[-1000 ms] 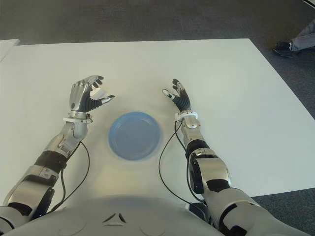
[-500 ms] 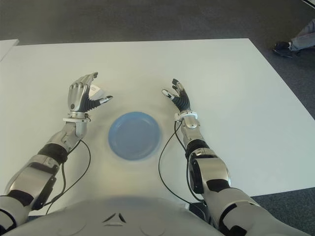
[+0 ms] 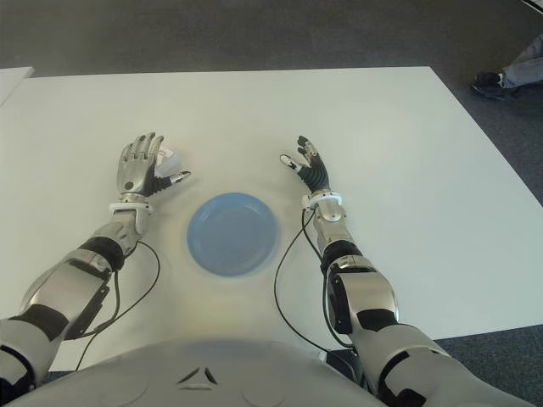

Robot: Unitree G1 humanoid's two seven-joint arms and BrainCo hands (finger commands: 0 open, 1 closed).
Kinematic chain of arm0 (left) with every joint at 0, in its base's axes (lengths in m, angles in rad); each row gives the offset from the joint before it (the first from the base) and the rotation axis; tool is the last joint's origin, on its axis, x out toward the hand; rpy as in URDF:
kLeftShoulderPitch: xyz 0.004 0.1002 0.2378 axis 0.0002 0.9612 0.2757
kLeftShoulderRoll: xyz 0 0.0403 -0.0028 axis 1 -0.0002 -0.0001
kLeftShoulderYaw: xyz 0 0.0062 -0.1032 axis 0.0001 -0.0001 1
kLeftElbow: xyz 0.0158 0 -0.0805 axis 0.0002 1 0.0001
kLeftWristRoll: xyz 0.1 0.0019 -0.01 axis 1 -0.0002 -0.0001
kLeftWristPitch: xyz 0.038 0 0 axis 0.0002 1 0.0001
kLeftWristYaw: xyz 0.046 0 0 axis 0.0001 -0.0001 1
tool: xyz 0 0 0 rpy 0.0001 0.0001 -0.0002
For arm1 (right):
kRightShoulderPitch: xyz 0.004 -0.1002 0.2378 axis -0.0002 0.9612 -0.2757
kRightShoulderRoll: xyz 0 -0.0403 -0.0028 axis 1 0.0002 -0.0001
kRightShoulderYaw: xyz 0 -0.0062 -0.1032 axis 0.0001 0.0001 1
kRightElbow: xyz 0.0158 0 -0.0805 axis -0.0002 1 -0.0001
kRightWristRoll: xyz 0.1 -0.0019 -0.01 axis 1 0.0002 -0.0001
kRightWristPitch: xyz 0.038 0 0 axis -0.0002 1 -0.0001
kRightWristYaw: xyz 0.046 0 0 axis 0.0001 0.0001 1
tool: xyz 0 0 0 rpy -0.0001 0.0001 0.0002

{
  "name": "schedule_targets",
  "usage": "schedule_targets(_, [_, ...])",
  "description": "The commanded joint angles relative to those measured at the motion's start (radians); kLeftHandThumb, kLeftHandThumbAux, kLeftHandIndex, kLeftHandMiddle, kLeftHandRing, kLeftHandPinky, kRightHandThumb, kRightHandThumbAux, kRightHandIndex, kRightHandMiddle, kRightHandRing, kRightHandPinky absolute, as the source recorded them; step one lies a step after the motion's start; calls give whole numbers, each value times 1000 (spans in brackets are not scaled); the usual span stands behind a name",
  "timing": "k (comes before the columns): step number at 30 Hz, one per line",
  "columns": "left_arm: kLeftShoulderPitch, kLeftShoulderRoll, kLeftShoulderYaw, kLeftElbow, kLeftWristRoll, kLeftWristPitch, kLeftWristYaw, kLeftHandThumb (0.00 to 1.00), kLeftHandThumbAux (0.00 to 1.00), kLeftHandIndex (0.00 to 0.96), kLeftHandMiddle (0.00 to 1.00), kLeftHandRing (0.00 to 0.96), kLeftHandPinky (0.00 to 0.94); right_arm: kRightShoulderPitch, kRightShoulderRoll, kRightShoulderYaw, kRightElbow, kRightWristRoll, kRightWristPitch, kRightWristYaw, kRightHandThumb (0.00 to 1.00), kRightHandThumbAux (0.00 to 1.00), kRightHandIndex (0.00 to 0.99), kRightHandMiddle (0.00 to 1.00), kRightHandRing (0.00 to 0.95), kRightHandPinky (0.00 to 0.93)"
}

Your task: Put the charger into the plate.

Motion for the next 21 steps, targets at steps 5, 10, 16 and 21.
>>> schedule_targets(5, [-37, -6, -27, 15, -23, 47, -60, 312, 184, 0, 0, 0, 0, 96, 18, 12, 69, -23, 70, 14, 98, 610, 0, 35, 3, 0])
schedule_targets(10, [-55, -2, -37, 30, -33, 71, -98, 293, 184, 0, 0, 0, 0, 97, 19, 14, 70, -27, 69, 12, 98, 609, 0, 43, 10, 0])
schedule_targets(16, [-72, -2, -47, 52, -43, 103, -153, 280, 191, 0, 0, 0, 0, 98, 20, 10, 70, -22, 66, 16, 97, 612, 0, 48, 15, 0])
schedule_targets(21, [-80, -7, -49, 58, -53, 131, -205, 265, 204, 0, 0, 0, 0, 102, 20, 7, 69, -19, 55, 20, 97, 620, 0, 54, 21, 0])
